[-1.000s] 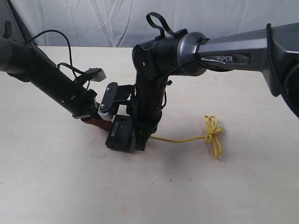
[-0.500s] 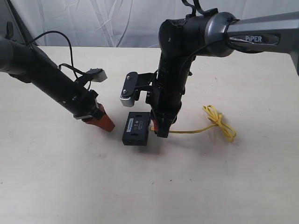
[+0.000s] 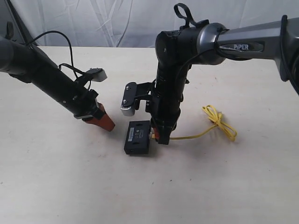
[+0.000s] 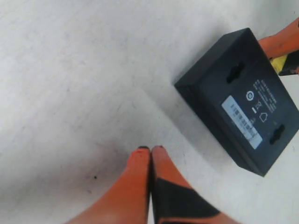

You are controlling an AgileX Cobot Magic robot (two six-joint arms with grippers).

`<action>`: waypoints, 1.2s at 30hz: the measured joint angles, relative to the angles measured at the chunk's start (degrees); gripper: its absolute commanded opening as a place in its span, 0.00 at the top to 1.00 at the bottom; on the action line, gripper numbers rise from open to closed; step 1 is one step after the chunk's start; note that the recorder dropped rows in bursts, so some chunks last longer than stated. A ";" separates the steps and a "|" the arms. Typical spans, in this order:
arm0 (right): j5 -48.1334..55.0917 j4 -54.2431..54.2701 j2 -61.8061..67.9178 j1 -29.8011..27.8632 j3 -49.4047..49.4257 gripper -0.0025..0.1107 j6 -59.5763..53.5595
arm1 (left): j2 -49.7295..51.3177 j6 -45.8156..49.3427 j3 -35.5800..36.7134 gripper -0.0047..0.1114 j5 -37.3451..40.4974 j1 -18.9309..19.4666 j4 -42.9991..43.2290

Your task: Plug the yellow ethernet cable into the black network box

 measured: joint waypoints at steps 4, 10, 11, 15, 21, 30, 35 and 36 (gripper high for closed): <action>-0.39 -0.19 0.80 0.00 0.00 0.98 0.00 | 0.00 0.00 0.00 0.96 0.00 0.00 0.00; -0.39 -0.33 2.10 0.00 0.00 0.89 -0.10 | 0.00 0.00 0.00 0.96 0.00 0.00 0.00; -0.26 -0.33 2.04 0.00 0.00 0.83 -0.10 | 0.00 0.00 0.00 0.96 -0.06 0.00 0.00; 0.92 -0.45 2.04 0.00 0.00 0.42 -0.10 | 0.00 0.00 0.00 0.96 -0.15 0.00 0.00; 1.33 -2.95 2.04 0.00 0.00 0.36 2.28 | 0.00 0.00 0.00 0.96 -0.21 0.00 0.00; -0.71 -3.57 -3.03 -0.22 0.00 0.98 7.14 | 0.00 -0.16 -0.25 0.96 -0.51 0.00 -2.95; -2.05 -12.95 -5.70 -3.30 0.00 0.98 27.77 | -3.16 -8.85 -0.93 0.96 -4.62 0.00 1.01; -1.94 -13.91 -6.79 -4.51 0.00 0.98 30.72 | -4.84 -11.99 -0.99 0.96 -6.18 0.00 3.34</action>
